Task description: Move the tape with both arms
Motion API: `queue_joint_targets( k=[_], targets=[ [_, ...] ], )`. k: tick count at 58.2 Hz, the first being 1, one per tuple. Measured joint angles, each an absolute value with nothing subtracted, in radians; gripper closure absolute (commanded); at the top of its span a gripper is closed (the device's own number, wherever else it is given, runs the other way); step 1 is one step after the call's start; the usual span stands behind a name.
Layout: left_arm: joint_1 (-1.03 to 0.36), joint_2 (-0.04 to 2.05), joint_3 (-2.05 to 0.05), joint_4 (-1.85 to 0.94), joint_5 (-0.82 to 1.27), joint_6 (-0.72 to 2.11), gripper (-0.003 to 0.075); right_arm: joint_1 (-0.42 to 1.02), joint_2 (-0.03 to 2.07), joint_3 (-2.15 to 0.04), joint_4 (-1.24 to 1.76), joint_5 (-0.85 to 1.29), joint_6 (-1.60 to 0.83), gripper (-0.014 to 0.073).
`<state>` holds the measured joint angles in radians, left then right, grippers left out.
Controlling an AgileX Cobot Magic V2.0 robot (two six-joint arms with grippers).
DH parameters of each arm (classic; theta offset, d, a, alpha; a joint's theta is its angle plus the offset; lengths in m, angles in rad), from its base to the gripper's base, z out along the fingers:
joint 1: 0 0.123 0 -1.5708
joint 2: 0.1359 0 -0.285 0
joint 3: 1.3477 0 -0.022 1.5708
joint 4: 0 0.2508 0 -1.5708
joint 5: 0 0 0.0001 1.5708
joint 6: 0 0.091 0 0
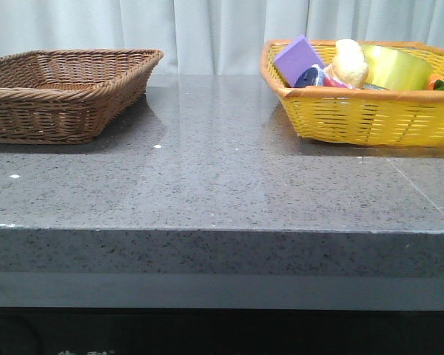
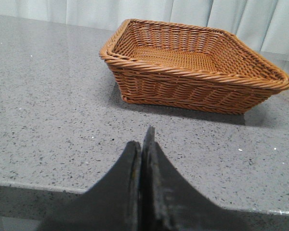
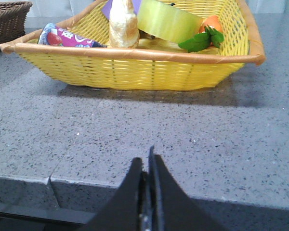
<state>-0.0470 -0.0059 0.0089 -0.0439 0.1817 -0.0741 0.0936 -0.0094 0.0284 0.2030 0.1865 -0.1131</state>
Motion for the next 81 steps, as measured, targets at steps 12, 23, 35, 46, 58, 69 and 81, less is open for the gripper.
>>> queue_joint_targets(
  k=[12, 23, 35, 46, 58, 69, 81],
  targets=[
    [-0.047, -0.006, 0.009, -0.055, 0.124, -0.082, 0.074, 0.094, -0.009, 0.006, 0.214, 0.159, -0.113, 0.0715],
    [-0.047, -0.006, -0.084, -0.061, 0.112, -0.085, 0.074, 0.094, -0.009, -0.167, 0.216, 0.202, -0.113, 0.0713],
    [-0.047, 0.161, -0.344, -0.061, 0.22, -0.085, 0.074, 0.094, 0.128, -0.402, 0.212, 0.292, -0.113, 0.0704],
    [-0.047, 0.387, -0.48, -0.061, 0.271, -0.085, 0.074, 0.094, 0.366, -0.558, 0.212, 0.366, -0.113, 0.0704],
    [-0.047, 0.451, -0.494, -0.061, 0.273, -0.084, 0.0568, 0.094, 0.48, -0.591, 0.212, 0.371, -0.113, 0.0621],
    [-0.047, 0.451, -0.496, -0.061, 0.273, -0.084, 0.0183, 0.094, 0.487, -0.591, 0.212, 0.351, -0.113, 0.0159],
    [-0.047, 0.451, -0.497, -0.061, 0.273, -0.084, 0.0145, 0.094, 0.508, -0.597, 0.212, 0.286, -0.113, 0.0004]
  ],
)
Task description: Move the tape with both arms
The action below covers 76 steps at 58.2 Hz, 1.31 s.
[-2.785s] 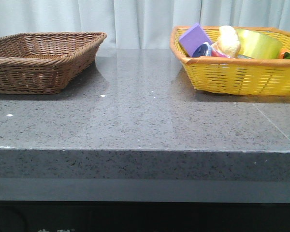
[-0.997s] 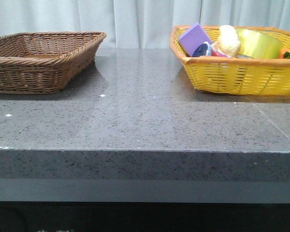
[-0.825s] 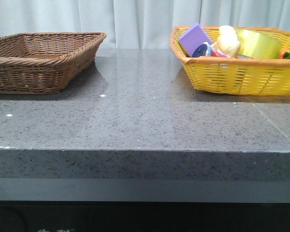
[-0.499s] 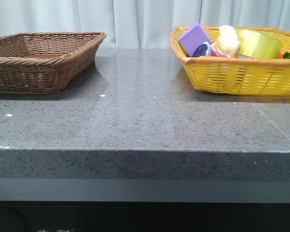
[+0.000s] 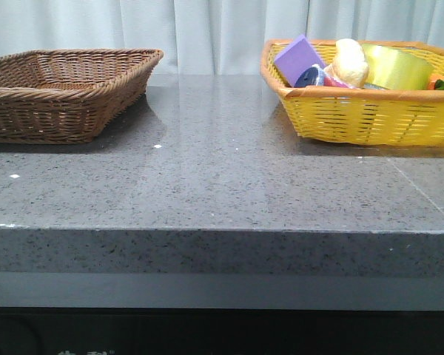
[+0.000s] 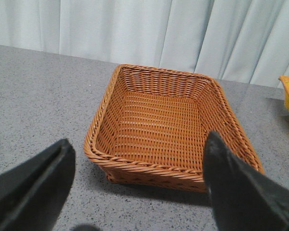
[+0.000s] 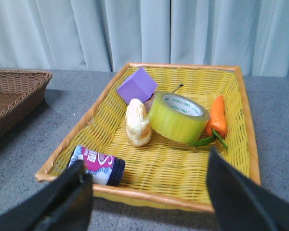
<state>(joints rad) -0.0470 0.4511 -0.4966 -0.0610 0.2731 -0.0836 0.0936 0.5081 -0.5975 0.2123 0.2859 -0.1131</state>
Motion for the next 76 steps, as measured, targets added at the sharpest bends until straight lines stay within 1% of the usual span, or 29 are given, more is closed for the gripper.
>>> queue_joint_targets(
  k=[6, 15, 30, 43, 55, 66, 76],
  targets=[
    [-0.047, 0.451, -0.497, -0.061, 0.273, -0.084, 0.0146, 0.094, 0.567, -0.622, 0.212, 0.283, -0.113, 0.0003],
    [-0.047, 0.451, -0.498, -0.061, 0.273, -0.084, 0.0155, 0.084, 0.769, -0.758, 0.212, 0.33, -0.113, 0.0003],
    [-0.047, 0.451, -0.498, -0.061, 0.277, -0.084, 0.0155, 0.0, 1.134, -1.105, 0.253, 0.494, -0.087, 0.0003],
    [-0.047, 0.451, -0.498, -0.061, 0.277, -0.084, 0.0155, -0.001, 1.43, -1.432, 0.328, 0.663, -0.085, 0.0003],
    [-0.047, 0.451, -0.498, -0.061, 0.277, -0.084, 0.0155, -0.001, 1.683, -1.678, 0.364, 0.75, -0.085, 0.0003],
    [-0.047, 0.451, -0.498, -0.061, 0.279, -0.084, 0.0155, -0.001, 1.846, -1.802, 0.408, 0.779, -0.085, 0.0003],
    [-0.047, 0.451, -0.498, -0.061, 0.279, -0.084, 0.0155, -0.001, 1.933, -1.844, 0.446, 0.78, -0.085, 0.0003]
  ],
)
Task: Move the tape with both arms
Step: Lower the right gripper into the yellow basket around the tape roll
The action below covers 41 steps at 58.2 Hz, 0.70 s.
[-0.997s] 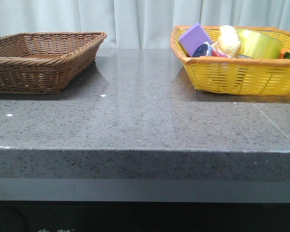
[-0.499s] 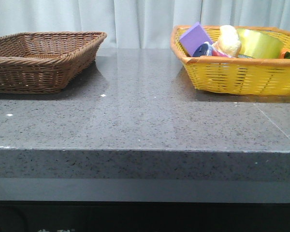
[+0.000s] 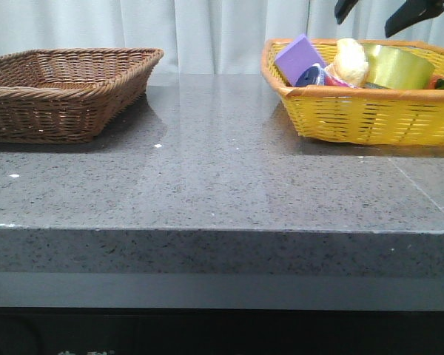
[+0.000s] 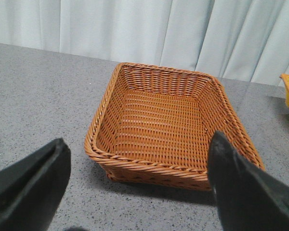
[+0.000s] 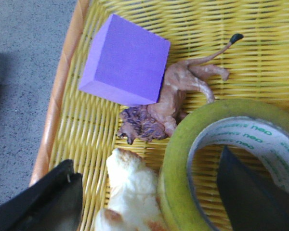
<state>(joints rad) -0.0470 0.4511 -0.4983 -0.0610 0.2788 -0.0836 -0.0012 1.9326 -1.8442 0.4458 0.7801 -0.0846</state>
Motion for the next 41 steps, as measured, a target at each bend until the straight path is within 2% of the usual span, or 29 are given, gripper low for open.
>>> queue_joint_targets(
  k=[11, 15, 34, 41],
  targets=[
    [-0.047, 0.451, -0.498, -0.061, 0.279, -0.084, 0.0155, -0.001, 1.971, -1.847, 0.449, 0.769, -0.085, 0.0003],
    [-0.047, 0.451, -0.498, -0.061, 0.279, -0.084, 0.0155, -0.001, 1.975, -1.847, 0.449, 0.763, -0.083, 0.003],
    [-0.047, 0.451, -0.498, -0.061, 0.279, -0.084, 0.0155, -0.001, 1.992, -1.853, 0.45, 0.761, -0.083, 0.0445],
    [-0.047, 0.451, -0.498, -0.061, 0.279, -0.084, 0.0155, -0.003, 1.992, -1.853, 0.45, 0.761, -0.081, 0.0491]
  ],
)
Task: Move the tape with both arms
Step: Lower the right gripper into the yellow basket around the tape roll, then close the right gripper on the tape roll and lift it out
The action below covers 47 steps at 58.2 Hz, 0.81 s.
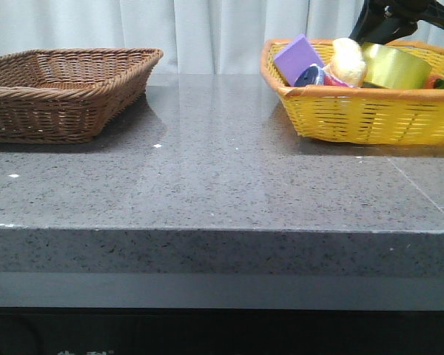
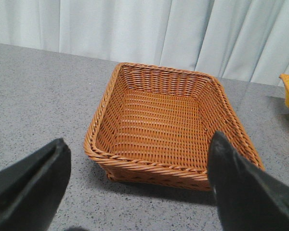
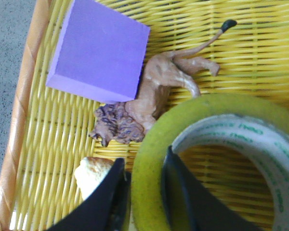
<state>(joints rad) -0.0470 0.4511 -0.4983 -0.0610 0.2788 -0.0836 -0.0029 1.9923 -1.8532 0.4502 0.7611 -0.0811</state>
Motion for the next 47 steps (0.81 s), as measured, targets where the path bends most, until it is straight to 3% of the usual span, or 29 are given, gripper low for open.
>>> queue_joint_targets(
  k=[21, 47],
  targets=[
    [-0.047, 0.451, -0.498, -0.061, 0.279, -0.084, 0.0155, -0.003, 1.97, -1.853, 0.448, 0.779, -0.079, 0.0497],
    [-0.047, 0.451, -0.498, -0.061, 0.279, -0.084, 0.0155, 0.015, 1.725, -1.843, 0.441, 0.782, -0.176, 0.0497]
  ],
)
